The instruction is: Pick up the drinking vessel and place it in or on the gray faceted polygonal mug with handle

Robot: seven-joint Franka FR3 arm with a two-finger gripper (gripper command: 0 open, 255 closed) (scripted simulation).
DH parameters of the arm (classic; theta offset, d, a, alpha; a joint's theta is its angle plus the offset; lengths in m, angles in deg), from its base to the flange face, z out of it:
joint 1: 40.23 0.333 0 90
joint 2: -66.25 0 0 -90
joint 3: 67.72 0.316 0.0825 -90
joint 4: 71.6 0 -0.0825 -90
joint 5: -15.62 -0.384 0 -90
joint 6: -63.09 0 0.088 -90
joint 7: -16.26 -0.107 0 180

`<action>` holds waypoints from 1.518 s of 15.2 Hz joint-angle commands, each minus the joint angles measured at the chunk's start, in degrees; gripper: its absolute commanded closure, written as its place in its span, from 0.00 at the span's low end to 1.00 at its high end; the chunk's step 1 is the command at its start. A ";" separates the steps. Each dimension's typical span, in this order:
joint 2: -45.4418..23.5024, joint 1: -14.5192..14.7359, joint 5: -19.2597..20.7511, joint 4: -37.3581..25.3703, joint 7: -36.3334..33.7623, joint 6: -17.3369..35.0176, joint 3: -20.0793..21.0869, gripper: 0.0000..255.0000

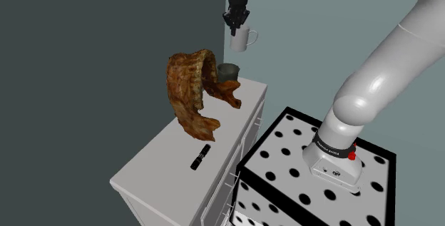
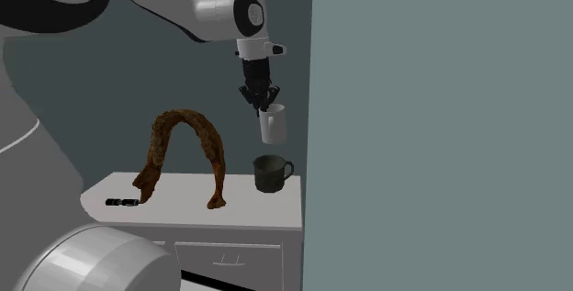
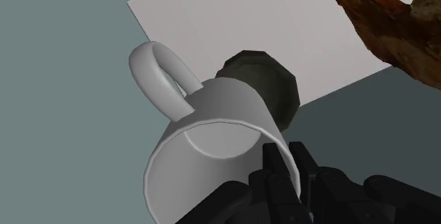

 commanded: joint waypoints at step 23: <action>-7.19 0.33 0.21 6.85 -1.56 14.00 0.52 1.00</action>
